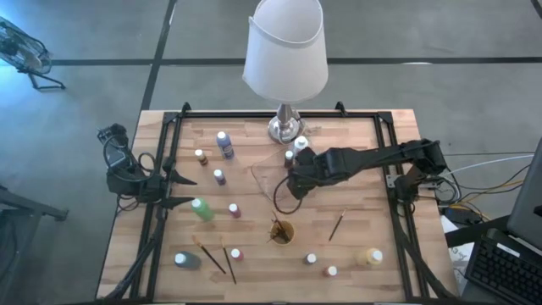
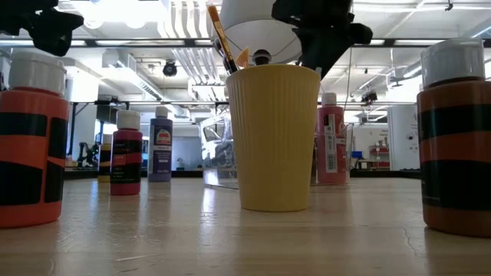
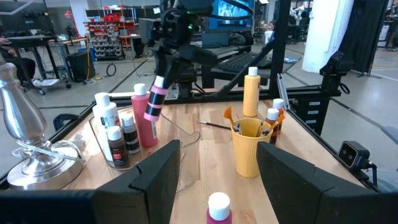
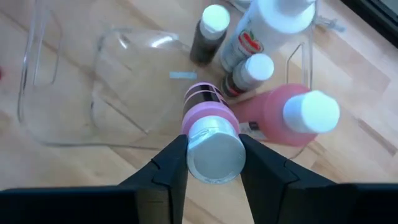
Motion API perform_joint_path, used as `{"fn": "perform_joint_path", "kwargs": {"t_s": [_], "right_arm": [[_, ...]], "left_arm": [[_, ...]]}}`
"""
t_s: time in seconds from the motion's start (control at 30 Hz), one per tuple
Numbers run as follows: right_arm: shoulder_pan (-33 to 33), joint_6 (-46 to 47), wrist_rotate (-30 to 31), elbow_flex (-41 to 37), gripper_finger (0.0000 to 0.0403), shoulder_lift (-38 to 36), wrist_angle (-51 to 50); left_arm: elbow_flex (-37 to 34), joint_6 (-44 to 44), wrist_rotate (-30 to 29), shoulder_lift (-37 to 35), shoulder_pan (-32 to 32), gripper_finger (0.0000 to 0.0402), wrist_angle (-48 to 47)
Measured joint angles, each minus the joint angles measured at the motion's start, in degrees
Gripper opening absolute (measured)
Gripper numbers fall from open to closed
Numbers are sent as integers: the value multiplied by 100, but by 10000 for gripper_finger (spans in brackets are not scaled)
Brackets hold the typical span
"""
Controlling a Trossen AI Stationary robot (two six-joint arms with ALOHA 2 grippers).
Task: Pick & Place Paint Supplies
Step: Put the light pink bottle into the transparent bin
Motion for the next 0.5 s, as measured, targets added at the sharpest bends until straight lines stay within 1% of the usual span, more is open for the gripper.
{"fn": "perform_joint_path", "kwargs": {"t_s": [0.13,0.33,0.5], "right_arm": [[-131,-1,-41,-6,125,31,72],[-200,-25,-205,-77,114,169,104],[-205,22,-211,-81,122,259,120]], "left_arm": [[0,0,0,0,0,218,-1],[0,0,-1,0,1,218,1],[0,0,-1,0,0,218,-1]]}}
